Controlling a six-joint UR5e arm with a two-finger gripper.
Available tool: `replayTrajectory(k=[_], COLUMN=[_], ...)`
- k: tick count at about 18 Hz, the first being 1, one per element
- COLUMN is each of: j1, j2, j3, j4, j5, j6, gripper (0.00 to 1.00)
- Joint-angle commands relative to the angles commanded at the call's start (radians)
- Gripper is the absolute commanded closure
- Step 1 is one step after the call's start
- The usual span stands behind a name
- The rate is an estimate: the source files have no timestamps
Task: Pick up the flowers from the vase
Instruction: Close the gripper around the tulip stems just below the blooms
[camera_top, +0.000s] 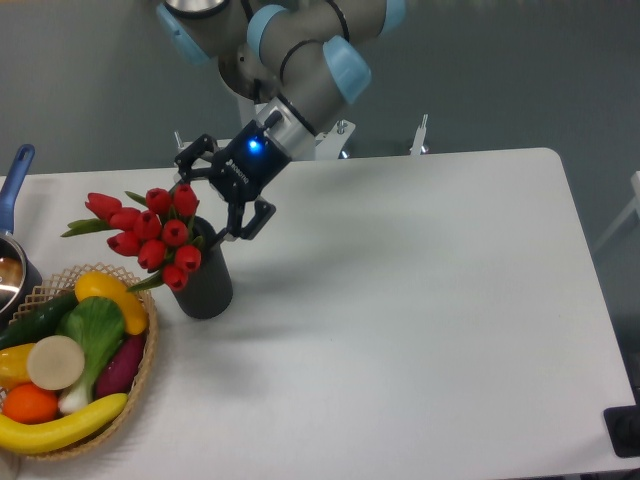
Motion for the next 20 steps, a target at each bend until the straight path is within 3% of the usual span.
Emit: replayTrajectory(k=[2, 3, 4, 6, 8, 17, 20], j1=[-0.011, -0.012, -0.014, -0.014, -0.014, -0.006, -0.003], j2=[0.001, 0.005, 0.005, 0.003, 0.0, 0.005, 0.024], j3=[-0.003, -0.003, 0.0, 0.011, 0.028, 0.055, 0.072], j4=[0.0, 0.0, 0.0, 0.0, 0.0, -0.002, -0.002], j5=[0.002, 0.002, 0.002, 0.003, 0.008, 0.012, 0.012], j6=[0.0, 0.0, 0.0, 0.0, 0.0, -0.014, -0.101], gripper=[0.0, 0.06, 0.19, 0.63, 0.99, 1.0, 1.0])
